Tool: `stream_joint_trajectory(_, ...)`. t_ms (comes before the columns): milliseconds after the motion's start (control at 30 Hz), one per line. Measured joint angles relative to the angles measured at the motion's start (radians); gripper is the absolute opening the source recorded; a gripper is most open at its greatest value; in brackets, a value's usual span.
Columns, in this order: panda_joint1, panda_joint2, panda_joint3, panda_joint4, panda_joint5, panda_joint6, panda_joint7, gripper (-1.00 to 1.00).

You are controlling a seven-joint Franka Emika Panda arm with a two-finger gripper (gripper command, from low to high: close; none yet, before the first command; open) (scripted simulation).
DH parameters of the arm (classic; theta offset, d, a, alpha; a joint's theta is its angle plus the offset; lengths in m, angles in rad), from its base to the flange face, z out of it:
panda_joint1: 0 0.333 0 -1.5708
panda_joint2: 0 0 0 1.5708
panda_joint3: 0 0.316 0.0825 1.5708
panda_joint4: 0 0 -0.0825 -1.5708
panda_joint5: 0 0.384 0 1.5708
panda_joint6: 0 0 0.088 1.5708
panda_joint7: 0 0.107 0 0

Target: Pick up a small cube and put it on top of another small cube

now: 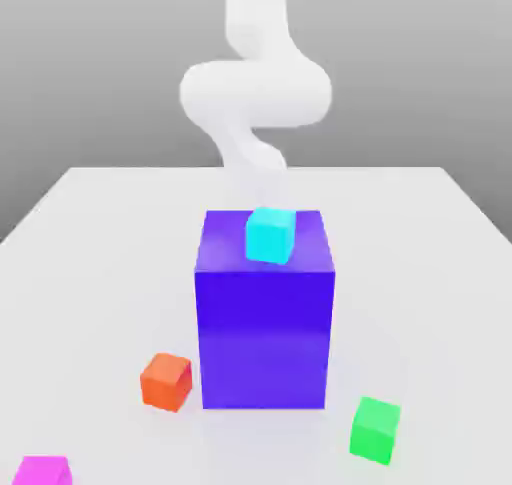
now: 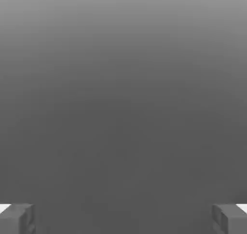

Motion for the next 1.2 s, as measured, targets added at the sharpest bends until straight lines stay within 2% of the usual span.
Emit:
stream_joint_trajectory(300,0.063,0.330,-0.166,0.040,0.114,0.060,-0.191,0.00)
stream_joint_trajectory(533,0.064,0.586,-0.249,0.070,0.225,0.103,-0.355,0.00)
stream_joint_trajectory(800,-0.004,0.869,-0.273,0.103,0.305,0.160,-0.509,0.00)
stream_joint_trajectory(1100,-0.076,1.153,-0.302,0.133,0.280,0.252,-0.604,0.00)
stream_joint_trajectory(1200,-0.113,1.261,-0.266,0.158,0.316,0.323,-0.639,0.00)
